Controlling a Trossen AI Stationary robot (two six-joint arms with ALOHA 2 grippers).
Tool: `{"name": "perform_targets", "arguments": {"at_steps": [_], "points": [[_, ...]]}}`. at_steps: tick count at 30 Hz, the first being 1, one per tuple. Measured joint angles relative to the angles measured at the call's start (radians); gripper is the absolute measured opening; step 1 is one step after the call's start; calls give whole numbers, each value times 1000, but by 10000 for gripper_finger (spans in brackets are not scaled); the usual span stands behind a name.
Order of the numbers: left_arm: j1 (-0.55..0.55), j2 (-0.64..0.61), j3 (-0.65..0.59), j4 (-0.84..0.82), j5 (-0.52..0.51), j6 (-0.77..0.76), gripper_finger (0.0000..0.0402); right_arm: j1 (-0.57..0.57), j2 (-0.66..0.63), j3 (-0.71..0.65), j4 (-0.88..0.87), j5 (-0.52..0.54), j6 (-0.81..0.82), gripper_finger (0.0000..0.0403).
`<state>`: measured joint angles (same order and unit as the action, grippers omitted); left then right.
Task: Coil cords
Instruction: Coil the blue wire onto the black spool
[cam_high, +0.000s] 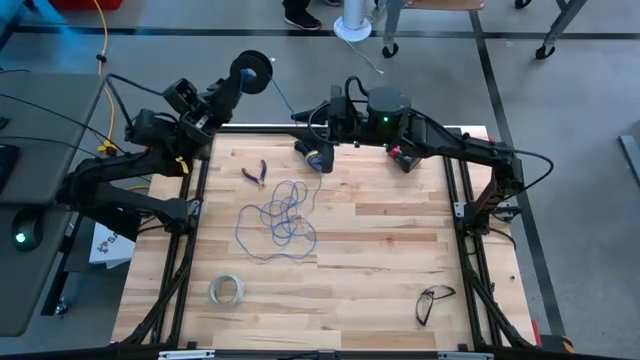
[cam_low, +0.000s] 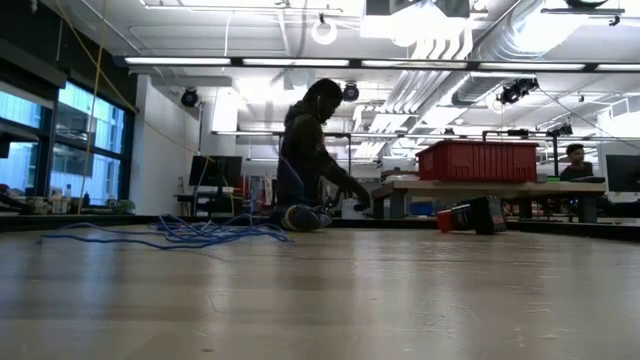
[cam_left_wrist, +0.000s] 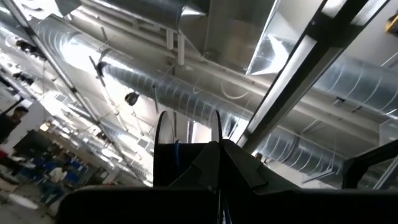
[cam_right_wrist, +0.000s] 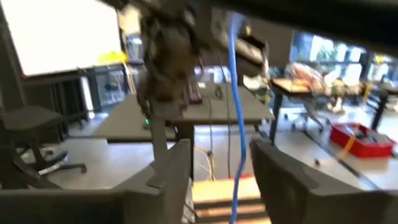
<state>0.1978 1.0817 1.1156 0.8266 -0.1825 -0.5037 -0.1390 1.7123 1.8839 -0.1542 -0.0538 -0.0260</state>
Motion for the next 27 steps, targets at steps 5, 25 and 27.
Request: {"name": "perform_targets", "arguments": {"at_steps": [5, 25, 27], "points": [[0, 0, 0, 39, 15, 0, 0, 0, 15, 0, -84, 65, 0, 198], [-1, 0, 0, 52, 15, 17, 0, -5, 31, -1, -126, 81, 27, 183], [-1, -1, 0, 52, 15, 17, 0, -5, 31, -1, -128, 80, 27, 183]]}}
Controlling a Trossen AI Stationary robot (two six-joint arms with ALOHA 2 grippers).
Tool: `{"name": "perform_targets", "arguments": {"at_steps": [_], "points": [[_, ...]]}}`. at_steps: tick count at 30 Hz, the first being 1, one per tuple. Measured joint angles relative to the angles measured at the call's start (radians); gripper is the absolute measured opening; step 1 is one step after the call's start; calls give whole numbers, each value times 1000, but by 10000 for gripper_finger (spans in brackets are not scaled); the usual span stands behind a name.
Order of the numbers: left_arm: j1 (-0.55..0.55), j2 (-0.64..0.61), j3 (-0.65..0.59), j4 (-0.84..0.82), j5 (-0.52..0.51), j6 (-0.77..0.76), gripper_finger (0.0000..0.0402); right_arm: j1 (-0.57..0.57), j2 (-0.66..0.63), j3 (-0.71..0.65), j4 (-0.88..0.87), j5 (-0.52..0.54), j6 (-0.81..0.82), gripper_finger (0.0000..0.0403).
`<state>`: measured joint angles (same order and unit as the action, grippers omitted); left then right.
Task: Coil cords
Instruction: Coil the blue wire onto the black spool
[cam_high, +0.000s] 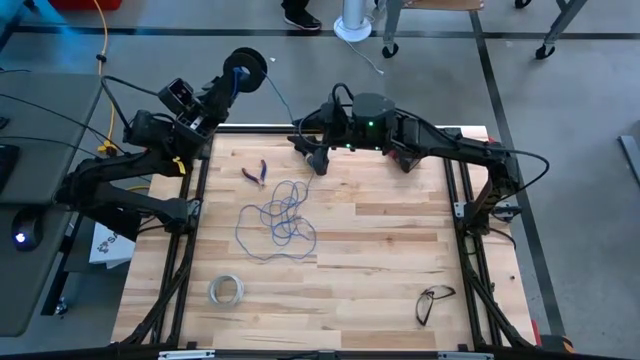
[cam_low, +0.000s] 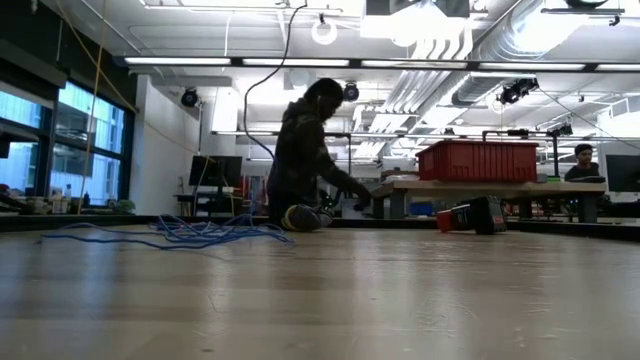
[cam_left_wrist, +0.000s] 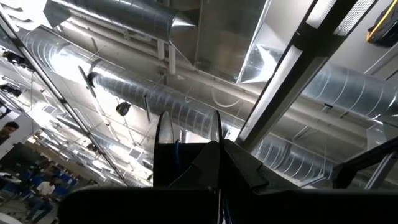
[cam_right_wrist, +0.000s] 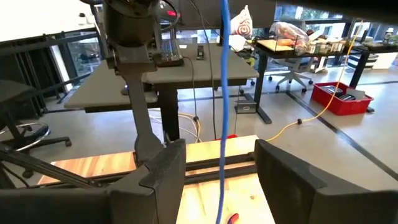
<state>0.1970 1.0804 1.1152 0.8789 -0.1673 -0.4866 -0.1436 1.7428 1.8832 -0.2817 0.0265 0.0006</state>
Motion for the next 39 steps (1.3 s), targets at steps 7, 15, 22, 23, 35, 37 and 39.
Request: {"name": "perform_targets", "arguments": {"at_steps": [7, 15, 22, 23, 35, 37, 39], "points": [[0, -1, 0, 2, -7, 5, 0, 0, 0, 0, -29, 7, -7, 134], [0, -4, -1, 0, -10, 12, 0, 19, 0, 0, -29, 11, -51, 9], [0, -10, -1, -31, -49, -285, 0, 120, 35, 1, 114, 34, -98, 2], [0, -5, -1, -48, -53, -361, 0, 132, 49, 1, 164, 37, -113, 2], [-59, -38, -2, -286, 32, -751, 0, 143, 88, 1, 337, 71, -173, 1], [-75, -49, -2, -336, 13, -766, 0, 146, 87, 18, 343, 69, -195, 0], [-85, -52, -2, -359, -1, -793, 0, 147, 97, 42, 348, 53, -214, 0]]}}
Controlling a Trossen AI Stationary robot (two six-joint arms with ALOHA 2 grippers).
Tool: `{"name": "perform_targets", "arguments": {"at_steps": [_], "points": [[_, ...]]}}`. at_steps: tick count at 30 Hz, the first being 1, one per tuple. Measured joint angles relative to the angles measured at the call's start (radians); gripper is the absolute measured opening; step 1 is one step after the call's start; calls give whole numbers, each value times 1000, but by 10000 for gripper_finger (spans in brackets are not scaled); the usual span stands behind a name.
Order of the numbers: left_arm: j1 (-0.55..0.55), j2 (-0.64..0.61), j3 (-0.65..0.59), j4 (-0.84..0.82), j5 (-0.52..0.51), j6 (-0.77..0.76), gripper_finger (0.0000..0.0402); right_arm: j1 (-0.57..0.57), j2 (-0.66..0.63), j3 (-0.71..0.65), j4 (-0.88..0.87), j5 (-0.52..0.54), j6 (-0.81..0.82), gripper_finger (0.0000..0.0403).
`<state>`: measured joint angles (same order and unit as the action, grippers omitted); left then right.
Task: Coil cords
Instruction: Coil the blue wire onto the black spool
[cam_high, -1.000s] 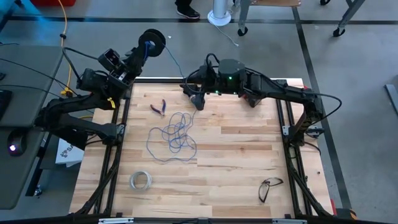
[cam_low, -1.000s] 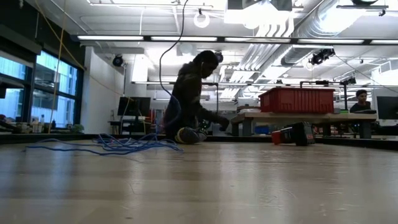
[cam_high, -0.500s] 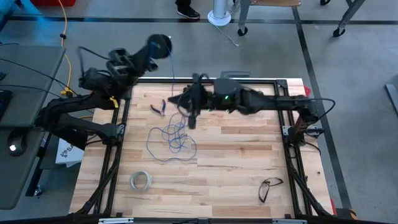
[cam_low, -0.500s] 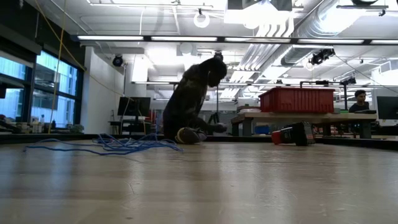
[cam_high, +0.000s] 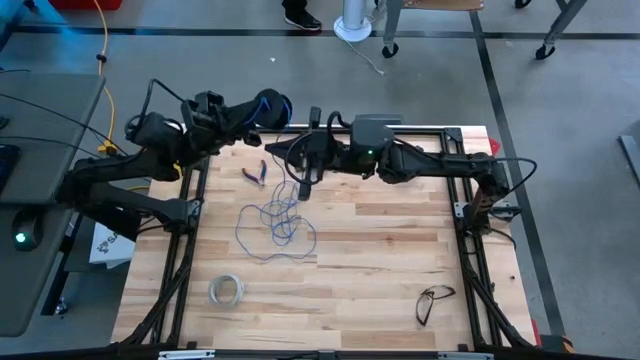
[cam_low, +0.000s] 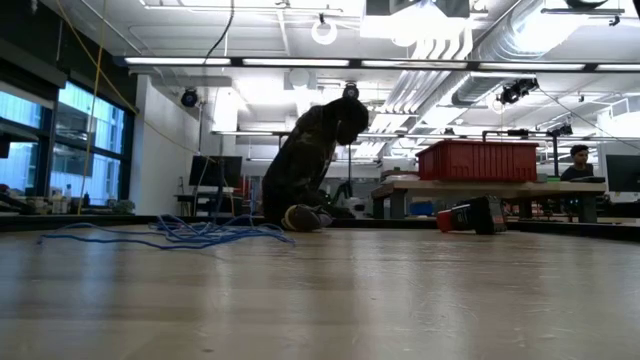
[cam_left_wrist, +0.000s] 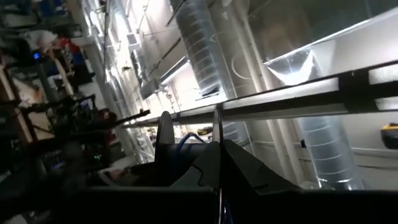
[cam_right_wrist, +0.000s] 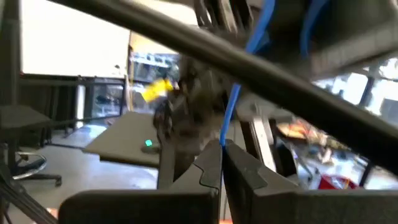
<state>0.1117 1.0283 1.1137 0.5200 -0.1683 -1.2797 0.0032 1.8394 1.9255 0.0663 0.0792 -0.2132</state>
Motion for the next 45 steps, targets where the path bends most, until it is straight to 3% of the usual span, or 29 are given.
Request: {"name": "perform_targets", "arguments": {"at_steps": [10, 30, 39, 45], "points": [[-41, 18, 0, 1, -37, -76, 0, -21, 74, 63, 34, -19, -3, 0], [-191, 18, 1, 0, -64, -139, 0, -122, 97, 66, 148, -9, -17, 0], [-273, 6, 1, -18, -89, -43, 0, -229, 89, 66, 140, -24, -56, 0], [-259, -91, 1, -197, -107, 135, 0, -270, 33, 66, 73, -30, -103, 0]]}}
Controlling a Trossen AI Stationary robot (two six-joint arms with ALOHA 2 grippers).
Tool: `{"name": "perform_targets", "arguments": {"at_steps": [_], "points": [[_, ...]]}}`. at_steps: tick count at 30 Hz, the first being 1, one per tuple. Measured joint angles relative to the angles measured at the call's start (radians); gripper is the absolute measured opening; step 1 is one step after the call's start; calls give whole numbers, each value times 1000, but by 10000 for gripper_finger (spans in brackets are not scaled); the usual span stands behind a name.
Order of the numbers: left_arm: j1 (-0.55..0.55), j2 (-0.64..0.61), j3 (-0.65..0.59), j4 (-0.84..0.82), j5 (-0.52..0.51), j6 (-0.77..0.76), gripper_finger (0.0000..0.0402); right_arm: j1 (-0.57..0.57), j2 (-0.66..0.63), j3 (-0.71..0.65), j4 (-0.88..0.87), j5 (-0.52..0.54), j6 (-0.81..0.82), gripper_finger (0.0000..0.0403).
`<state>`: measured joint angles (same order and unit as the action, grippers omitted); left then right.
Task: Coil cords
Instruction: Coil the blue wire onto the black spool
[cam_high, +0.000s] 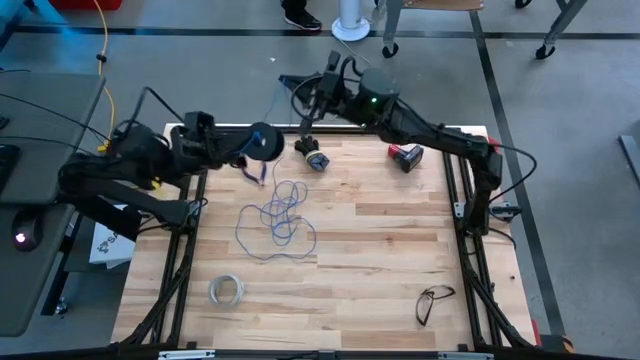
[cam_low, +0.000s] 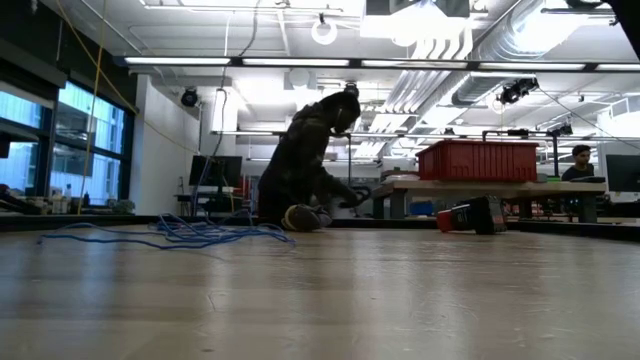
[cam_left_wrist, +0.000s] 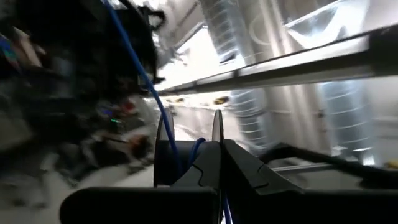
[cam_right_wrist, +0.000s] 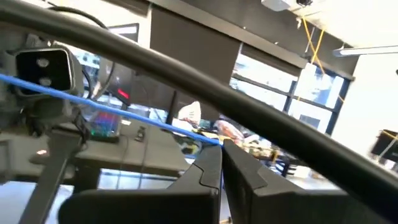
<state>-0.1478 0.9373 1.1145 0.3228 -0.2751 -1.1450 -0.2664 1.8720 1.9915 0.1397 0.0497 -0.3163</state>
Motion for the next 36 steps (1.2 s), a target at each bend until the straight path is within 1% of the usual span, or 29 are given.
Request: {"name": "perform_targets", "arguments": {"at_steps": [3, 6, 8, 11, 14, 16, 18, 20, 23, 26, 30, 34, 36], "points": [[29, -54, 0, -117, -11, 89, 0, -15, -29, 0, -58, -9, -17, 0], [69, -93, 0, -204, -7, 212, 0, -20, -57, 0, -141, -5, -22, 0], [92, -112, 0, -254, -23, 322, 0, -21, -76, 0, -183, 1, -25, 0], [121, -124, 0, -296, -76, 518, 0, -21, -103, 0, -222, 4, -24, 0], [144, -122, 0, -297, -145, 793, 0, -21, -126, 0, -257, 4, 8, 0], [156, -112, 0, -263, -202, 974, 0, -20, -137, 0, -284, 3, 33, 0], [168, -95, 0, -190, -245, 1123, 0, -15, -141, 0, -308, 3, 47, 0], [176, -75, 0, -80, -231, 1218, 0, -12, -141, 0, -333, 2, 50, 0], [182, -47, -1, 59, -150, 1248, 0, 0, -139, 0, -370, -6, 73, 0], [182, -26, -1, 133, -102, 1249, 0, 21, -139, 0, -377, -8, 80, 0], [182, 2, -1, 208, -48, 1178, 0, 50, -139, 0, -365, -4, 102, 0], [187, 45, -1, 325, 11, 1141, 0, 72, -139, 0, -378, -7, 182, 0], [189, 64, 8, 370, 23, 1118, 0, 82, -139, 0, -393, -11, 226, 3]]}}
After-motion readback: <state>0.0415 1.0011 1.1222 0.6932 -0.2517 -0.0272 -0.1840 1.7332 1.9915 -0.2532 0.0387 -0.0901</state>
